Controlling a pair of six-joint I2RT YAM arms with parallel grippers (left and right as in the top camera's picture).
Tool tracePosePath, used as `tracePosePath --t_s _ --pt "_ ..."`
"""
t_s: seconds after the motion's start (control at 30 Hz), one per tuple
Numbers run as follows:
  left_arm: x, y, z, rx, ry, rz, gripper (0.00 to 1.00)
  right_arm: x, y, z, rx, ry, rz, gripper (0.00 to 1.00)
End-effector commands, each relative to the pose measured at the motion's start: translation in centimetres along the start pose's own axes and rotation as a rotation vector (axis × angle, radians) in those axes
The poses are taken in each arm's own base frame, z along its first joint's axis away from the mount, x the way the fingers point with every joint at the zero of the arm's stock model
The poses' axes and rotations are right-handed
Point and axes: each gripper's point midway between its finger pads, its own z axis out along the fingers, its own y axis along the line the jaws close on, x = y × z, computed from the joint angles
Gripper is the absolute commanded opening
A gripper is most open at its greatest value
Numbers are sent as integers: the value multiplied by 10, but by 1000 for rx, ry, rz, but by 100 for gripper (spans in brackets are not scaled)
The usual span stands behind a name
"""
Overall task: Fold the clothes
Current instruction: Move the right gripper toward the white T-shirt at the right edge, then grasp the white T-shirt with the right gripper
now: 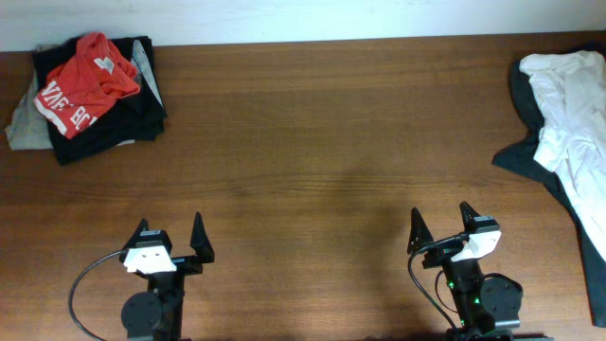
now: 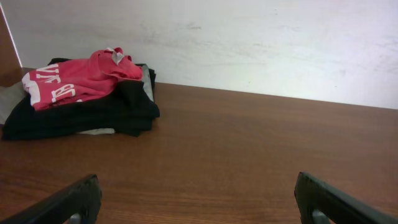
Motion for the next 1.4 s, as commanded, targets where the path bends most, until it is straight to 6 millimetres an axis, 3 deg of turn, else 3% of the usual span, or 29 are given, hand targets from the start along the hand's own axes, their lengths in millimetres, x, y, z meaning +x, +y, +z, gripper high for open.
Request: tracePosePath --t_s 0.0,0.4,0.47,0.53,0.6,0.7,0.8,1.0,1.13,1.2,1.23,1.37 --pt "2 2 0 -11 2 15 99 3 2 0 -9 6 4 99" --pt "2 2 0 -11 2 16 99 3 2 0 -8 6 4 99" --pt "2 2 0 -11 2 15 99 -15 14 -1 -73 -61 51 99" --pt "2 2 0 -11 2 16 99 -14 36 -4 -205 -35 185 99" --pt "2 2 0 -11 2 15 99 -16 37 -4 -215 -36 254 99" --pt "2 2 0 -11 2 16 99 -37 41 -7 -247 -105 358 99" --pt "2 2 0 -11 2 16 99 -70 35 -13 -213 -256 247 99" --pt "2 2 0 -11 2 15 99 -136 -2 -14 85 -306 70 99" --pt "2 2 0 -11 2 15 99 -173 -46 26 376 -151 34 99" --pt "2 2 0 -11 2 16 99 -182 -66 49 451 -68 32 99" --pt "2 2 0 -11 2 16 99 -187 -93 69 534 33 36 99" --pt "2 2 0 -11 2 15 99 -172 -178 104 744 316 81 99"
